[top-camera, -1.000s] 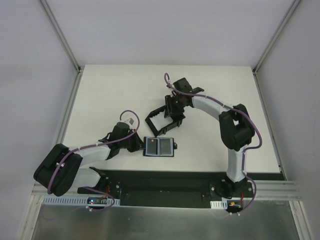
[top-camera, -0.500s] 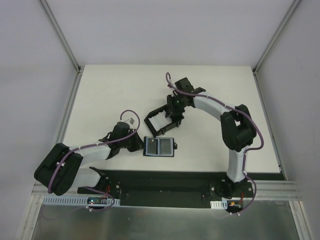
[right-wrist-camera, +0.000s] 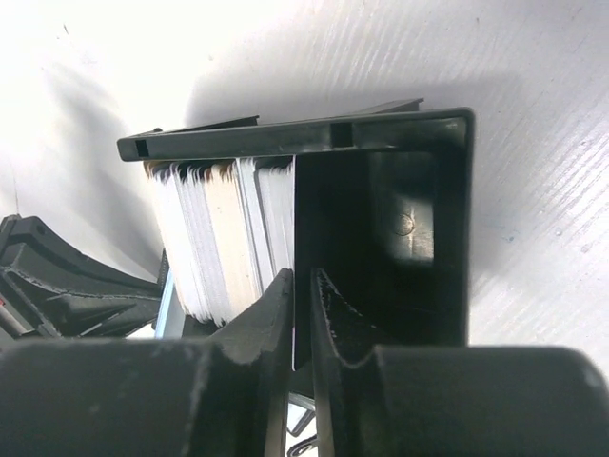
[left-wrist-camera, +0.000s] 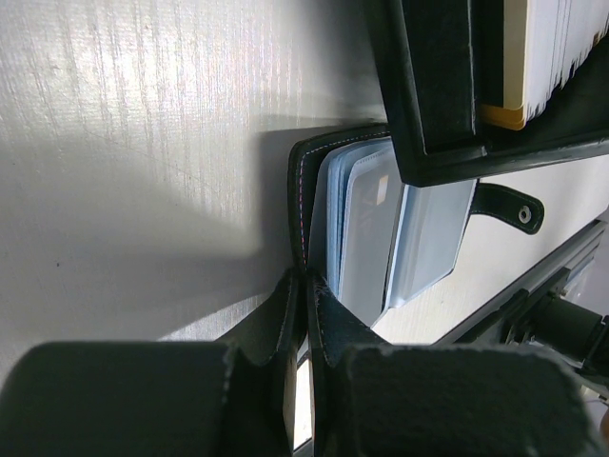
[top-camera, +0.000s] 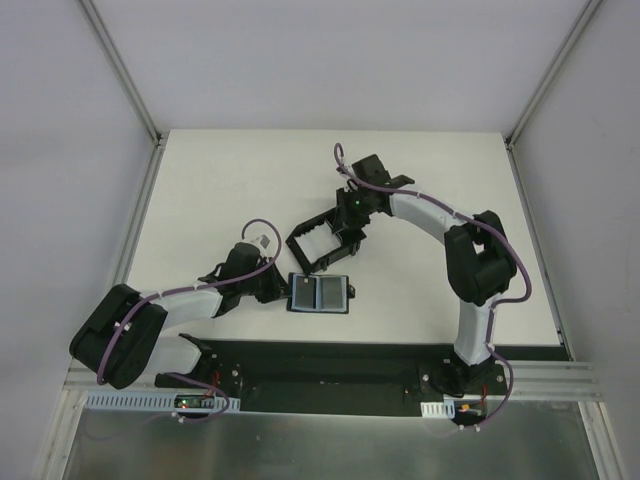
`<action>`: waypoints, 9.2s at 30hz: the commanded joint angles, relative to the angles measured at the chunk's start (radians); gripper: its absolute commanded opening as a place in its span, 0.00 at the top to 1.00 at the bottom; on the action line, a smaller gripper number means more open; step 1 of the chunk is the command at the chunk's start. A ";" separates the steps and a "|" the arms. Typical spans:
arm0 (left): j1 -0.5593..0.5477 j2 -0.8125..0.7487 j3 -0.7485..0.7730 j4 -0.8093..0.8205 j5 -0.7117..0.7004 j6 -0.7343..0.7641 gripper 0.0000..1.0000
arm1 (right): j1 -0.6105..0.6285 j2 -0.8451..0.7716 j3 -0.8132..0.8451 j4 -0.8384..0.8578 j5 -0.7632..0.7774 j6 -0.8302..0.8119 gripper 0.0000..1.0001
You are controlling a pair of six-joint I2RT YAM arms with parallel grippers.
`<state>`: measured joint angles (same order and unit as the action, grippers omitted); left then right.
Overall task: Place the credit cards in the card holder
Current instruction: Pick up the credit card from the storage box, then insert the credit card into the card holder.
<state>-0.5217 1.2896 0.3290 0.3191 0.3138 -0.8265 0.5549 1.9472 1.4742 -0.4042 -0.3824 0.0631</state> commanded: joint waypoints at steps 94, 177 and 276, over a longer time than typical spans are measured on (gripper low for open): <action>0.009 -0.360 -0.153 -0.086 0.045 0.026 1.00 | 0.613 -0.260 -0.387 0.461 0.617 0.386 1.00; 0.009 -0.188 -0.127 -0.166 -0.073 0.056 1.00 | 0.545 -0.502 -0.715 0.255 0.633 0.603 1.00; -0.023 -0.150 -0.234 -0.038 -0.061 -0.051 1.00 | 0.488 -0.407 -0.879 0.777 0.422 0.710 1.00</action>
<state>-0.5251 1.1168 0.1436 0.3973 0.2981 -0.8917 1.0439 1.5162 0.6239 0.2867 0.0349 0.7063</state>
